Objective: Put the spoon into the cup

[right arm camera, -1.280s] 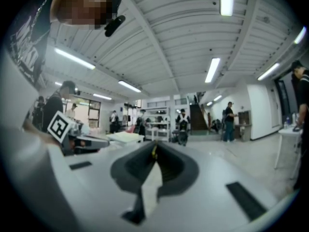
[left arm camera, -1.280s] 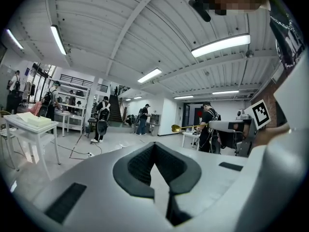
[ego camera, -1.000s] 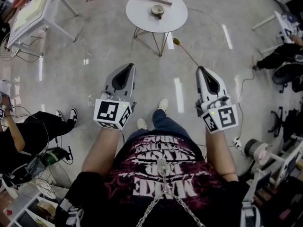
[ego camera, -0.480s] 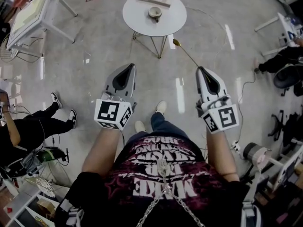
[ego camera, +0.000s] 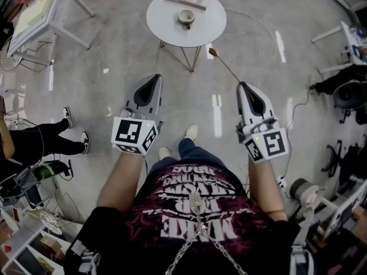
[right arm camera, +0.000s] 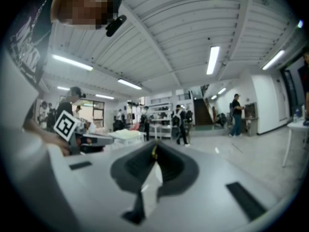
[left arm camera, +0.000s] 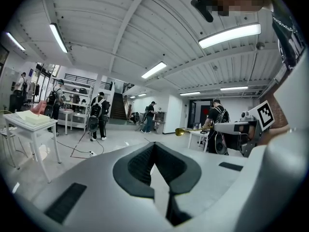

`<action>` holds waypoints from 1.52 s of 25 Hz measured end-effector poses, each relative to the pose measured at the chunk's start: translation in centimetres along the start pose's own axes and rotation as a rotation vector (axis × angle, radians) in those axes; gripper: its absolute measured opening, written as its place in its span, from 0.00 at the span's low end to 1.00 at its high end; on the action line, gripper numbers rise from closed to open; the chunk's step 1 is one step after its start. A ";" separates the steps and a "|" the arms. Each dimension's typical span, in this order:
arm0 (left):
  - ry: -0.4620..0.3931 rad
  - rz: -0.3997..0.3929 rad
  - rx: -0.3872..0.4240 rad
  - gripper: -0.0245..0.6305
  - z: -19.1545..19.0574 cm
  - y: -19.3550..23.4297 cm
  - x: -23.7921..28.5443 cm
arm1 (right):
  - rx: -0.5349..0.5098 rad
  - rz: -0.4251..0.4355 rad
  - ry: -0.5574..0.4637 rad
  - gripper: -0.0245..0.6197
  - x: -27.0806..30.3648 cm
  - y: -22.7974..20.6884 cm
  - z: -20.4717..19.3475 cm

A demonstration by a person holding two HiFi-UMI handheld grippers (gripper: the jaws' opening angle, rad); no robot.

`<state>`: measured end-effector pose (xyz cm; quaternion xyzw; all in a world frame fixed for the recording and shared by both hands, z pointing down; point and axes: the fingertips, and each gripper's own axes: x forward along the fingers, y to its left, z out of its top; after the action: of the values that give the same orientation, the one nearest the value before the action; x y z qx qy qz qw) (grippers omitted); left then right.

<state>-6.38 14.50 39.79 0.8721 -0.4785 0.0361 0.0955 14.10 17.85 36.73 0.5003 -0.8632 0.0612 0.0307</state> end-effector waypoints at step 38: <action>-0.017 0.054 0.070 0.07 4.4 2.2 5.3 | 0.053 0.037 -0.025 0.09 4.6 -5.2 1.3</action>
<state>-5.51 8.12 36.61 0.8621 -0.5009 0.0479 0.0601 16.30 11.16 36.36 0.4857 -0.8706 0.0783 0.0056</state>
